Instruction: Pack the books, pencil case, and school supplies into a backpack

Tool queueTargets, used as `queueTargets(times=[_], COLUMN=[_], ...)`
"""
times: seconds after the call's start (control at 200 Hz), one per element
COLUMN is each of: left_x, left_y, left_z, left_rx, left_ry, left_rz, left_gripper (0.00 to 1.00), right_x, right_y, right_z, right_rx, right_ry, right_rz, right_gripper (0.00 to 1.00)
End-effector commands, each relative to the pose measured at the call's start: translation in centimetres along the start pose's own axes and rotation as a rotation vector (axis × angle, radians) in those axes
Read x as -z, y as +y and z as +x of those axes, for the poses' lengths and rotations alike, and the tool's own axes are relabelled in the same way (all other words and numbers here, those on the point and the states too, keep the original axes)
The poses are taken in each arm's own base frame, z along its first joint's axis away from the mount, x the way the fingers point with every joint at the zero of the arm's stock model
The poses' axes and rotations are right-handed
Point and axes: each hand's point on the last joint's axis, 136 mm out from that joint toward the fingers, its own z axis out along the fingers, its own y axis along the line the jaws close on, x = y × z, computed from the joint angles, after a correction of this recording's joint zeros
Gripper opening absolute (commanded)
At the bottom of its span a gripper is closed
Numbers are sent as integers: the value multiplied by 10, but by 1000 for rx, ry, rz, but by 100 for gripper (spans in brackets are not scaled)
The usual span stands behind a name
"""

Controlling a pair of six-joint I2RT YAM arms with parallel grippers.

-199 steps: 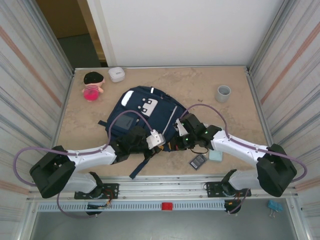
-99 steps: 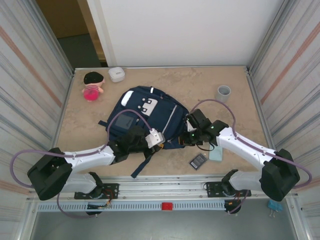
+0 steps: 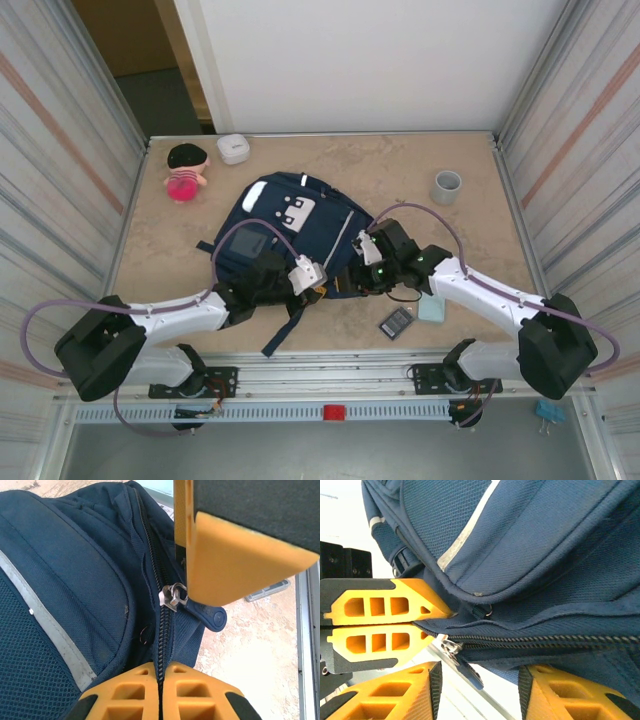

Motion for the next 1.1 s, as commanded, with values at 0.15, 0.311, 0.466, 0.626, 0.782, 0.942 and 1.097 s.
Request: queueTargets(times=[0.15,0.311,0.466,0.626,0.782,0.942,1.097], left_x=[9,9,7,8,7,5,6], left_y=[5,5,3,1,0,7,19], left_z=[-50,-55,-57,-59,-57,-50,-31], left_rx=[-27,-18,-14,-12,-8,-1,-19], left_ry=[-184,-206,-212,-225,-218,-175,-72], left_rz=[-9,0,18,31,38,-5,-79], left_gripper=[4,4,4,4,4,4,4], right_x=[1,3,0,1,6,18,40], right_y=[21,19,19,11,0,-16,-43], right_z=[8,9,-1,-17,-35,-36,-27], right_rx=[64,42,13,-8,-56,-81,-86], right_ry=[14,-5,-40,-97,-175,-190,-160], right_rz=[-35,-40,-28,27,100,205,349], right_gripper=[33,36,37,36,24,3,0])
